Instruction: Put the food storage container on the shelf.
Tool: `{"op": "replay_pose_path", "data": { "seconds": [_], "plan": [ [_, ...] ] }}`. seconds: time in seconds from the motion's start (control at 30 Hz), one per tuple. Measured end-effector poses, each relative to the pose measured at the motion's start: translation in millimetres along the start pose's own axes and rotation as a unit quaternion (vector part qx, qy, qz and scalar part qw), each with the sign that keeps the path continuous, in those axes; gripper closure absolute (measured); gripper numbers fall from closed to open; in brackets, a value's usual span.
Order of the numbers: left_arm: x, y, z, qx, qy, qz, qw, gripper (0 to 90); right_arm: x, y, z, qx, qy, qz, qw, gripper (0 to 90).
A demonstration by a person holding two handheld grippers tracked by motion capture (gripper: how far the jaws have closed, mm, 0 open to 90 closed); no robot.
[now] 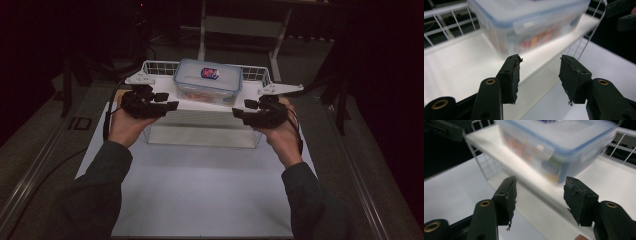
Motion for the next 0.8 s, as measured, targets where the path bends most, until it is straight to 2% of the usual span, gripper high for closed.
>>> {"op": "replay_pose_path", "data": {
  "seconds": [0.23,0.4,0.47,0.5,0.53,0.63,0.67,0.7,0.73,0.8],
  "plan": [
    [8.6,-33.8,-2.7,0.014,-0.005,-0.003,0.9999,49.4,3.1,-30.7,12.4,0.018,0.014,0.017,0.9996,41.9],
    [17.9,-62.9,-8.5,0.01,-0.001,0.005,0.9999,48.2,8.6,-54.4,17.3,0.018,0.02,0.025,0.9993,40.9],
    [19.9,-67.0,-9.5,0.009,0.002,0.004,1.0,48.0,11.5,-61.0,17.5,0.02,0.019,0.025,0.9993,40.6],
    [26.6,-79.3,-12.7,0.01,0.0,0.002,0.9999,48.0,13.8,-65.2,17.8,0.018,0.019,0.026,0.9993,40.4],
    [30.3,-84.5,-13.9,0.012,-0.001,-0.001,0.9999,47.5,21.8,-77.0,16.9,0.014,0.016,0.021,0.9996,39.7],
    [40.6,-100.5,-16.8,0.016,0.003,-0.007,0.9998,46.4,35.6,-93.9,14.3,-0.005,0.01,0.009,0.9999,39.3],
    [40.6,-100.5,-16.8,0.016,0.003,-0.007,0.9998,46.1,35.6,-93.9,14.3,-0.005,0.01,0.009,0.9999,39.3],
    [48.3,-113.4,-18.2,0.018,0.009,-0.009,0.9998,46.1,39.5,-100.2,13.4,-0.011,0.01,0.007,0.9999,39.0],
    [50.6,-117.7,-19.1,0.019,0.01,-0.011,0.9997,45.6,46.3,-116.1,12.0,-0.014,0.003,0.012,0.9998,38.8],
    [56.4,-131.5,-20.4,0.021,0.021,-0.01,0.9995,45.6,50.9,-127.1,11.1,-0.015,0.001,0.017,0.9997,38.0]
  ]
}}
Point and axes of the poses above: each handheld gripper's, and its own axes: x roughly backward along the jaws, y roughly out of its top, z roughly to its left, the point moved 9 cm from there along -x, roughly forward along the jaws, and after that the axes turned 6 degrees about -y, right-handed, at the moved point
